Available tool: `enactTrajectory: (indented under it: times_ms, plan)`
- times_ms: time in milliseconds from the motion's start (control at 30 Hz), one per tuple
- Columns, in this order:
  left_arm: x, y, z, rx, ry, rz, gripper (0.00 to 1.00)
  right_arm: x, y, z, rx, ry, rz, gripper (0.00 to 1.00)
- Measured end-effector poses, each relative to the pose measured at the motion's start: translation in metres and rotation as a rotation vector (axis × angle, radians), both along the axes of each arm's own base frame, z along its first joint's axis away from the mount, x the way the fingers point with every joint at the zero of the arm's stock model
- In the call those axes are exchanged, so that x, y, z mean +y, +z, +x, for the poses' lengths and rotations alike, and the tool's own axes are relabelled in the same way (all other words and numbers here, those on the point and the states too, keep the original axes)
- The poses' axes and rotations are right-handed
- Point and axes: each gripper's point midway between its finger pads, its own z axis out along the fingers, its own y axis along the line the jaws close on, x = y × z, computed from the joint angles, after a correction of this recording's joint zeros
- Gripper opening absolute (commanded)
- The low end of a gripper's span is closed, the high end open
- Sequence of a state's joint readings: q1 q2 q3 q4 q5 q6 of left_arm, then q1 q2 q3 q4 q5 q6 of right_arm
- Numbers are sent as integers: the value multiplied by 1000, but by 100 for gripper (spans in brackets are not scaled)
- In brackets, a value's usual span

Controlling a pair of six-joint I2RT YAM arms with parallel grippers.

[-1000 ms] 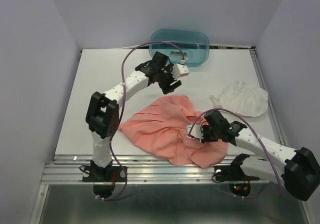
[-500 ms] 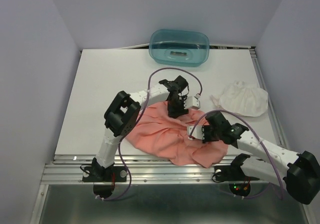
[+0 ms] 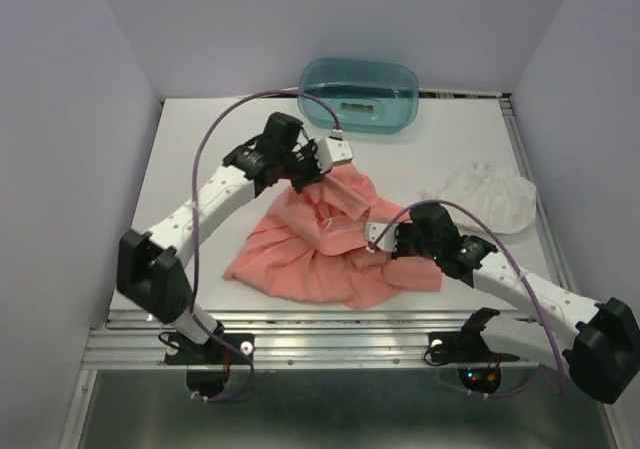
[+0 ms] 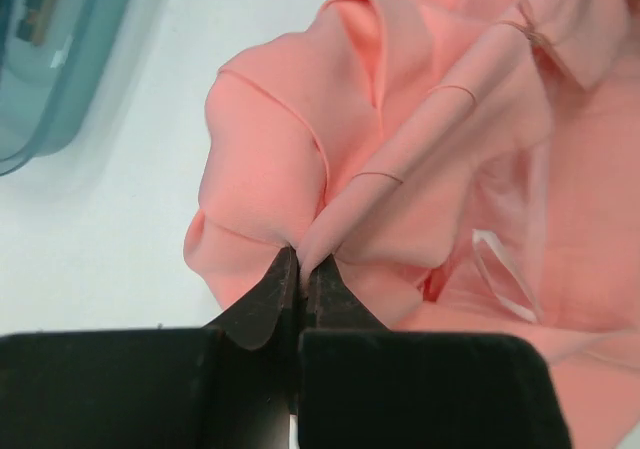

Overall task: Fold and stack the skirts
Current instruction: Flatten the skirt out

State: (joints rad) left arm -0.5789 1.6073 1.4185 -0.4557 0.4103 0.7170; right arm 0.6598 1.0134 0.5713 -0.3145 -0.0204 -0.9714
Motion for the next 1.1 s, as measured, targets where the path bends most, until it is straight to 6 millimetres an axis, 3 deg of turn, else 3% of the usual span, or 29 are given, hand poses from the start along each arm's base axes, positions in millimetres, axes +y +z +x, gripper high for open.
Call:
enactTrajectory:
  times_ms: [67,167,233,367,500,600,800,867,1100]
  plan:
    - [22,28,-14,-78,9,-39,0,10,23,17,-49,-18,56,1]
    - [44,38,-38,-135,-16,-58,0,13,50,37,-82,-58,129,1]
    - [56,25,-57,-134,-66,-49,0,12,69,53,-83,-83,191,1]
    - [60,-3,-81,-94,-200,-31,0,9,91,70,-63,-81,283,1]
    - [59,-20,-93,-49,-294,-21,0,8,76,59,1,-35,269,1]
    - [56,-42,-96,98,-361,-24,0,4,59,43,51,-5,241,1]
    - [36,-52,-80,343,-425,-102,0,-13,40,32,95,-28,197,1]
    - [27,-51,-87,387,-451,-118,0,-16,38,34,98,-42,191,1]
    - [-17,-38,-150,476,-560,-92,0,-28,18,39,151,-116,152,1]
